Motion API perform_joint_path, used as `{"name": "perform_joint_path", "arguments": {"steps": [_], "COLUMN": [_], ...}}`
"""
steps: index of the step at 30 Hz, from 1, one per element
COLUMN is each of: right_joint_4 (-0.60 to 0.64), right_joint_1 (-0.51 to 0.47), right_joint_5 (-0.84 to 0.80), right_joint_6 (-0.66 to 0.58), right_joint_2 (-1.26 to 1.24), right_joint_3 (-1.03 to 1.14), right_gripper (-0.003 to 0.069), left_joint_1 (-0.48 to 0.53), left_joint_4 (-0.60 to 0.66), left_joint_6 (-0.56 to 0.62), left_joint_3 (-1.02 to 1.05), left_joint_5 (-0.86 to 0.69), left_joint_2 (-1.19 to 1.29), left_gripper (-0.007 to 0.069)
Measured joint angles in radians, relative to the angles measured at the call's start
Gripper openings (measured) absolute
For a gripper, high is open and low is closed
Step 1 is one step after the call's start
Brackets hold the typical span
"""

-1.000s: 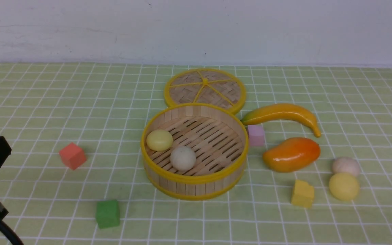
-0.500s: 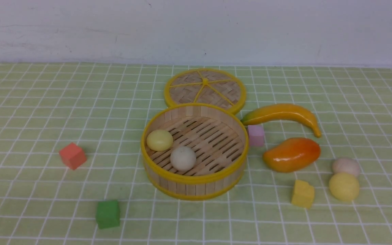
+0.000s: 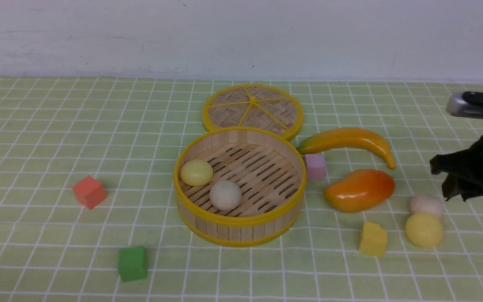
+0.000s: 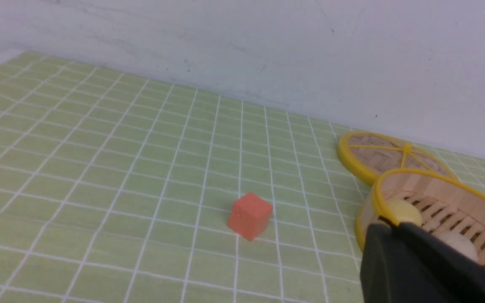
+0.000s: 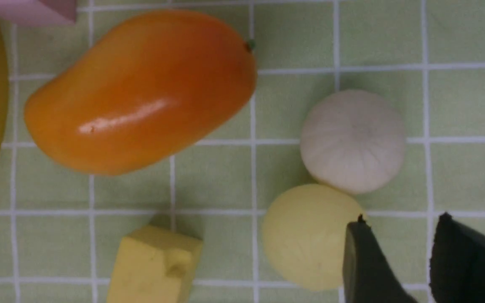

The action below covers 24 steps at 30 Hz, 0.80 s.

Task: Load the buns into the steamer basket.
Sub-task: Use the right arm to grab a steamed stuffed bun

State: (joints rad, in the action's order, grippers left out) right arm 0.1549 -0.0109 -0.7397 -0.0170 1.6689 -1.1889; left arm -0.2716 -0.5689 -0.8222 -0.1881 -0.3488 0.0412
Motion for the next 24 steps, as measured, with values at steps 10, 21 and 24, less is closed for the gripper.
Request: {"name": "perform_joint_path", "arguments": {"steps": [10,21,24], "right_joint_4": [-0.092,-0.050,-0.044], "right_joint_1": [0.000,0.000,0.000], "right_joint_5": [0.000,0.043,0.051], "right_joint_6": [0.119,0.164,0.164], "right_joint_2": [0.168,0.228,0.239], "right_joint_3": [-0.140,-0.141,-0.143], "right_gripper": [0.0239,0.0239,0.0239], "left_joint_1": [0.000,0.000,0.000], "left_joint_4": [-0.004,-0.004,-0.004], "left_joint_6": [-0.013,-0.013,-0.013], "left_joint_3": [0.001,0.001,0.001], "left_joint_5": [0.005,0.007,0.007], "left_joint_2": [0.000,0.000,0.000], "left_gripper": [0.0006,0.0018,0.0020]}}
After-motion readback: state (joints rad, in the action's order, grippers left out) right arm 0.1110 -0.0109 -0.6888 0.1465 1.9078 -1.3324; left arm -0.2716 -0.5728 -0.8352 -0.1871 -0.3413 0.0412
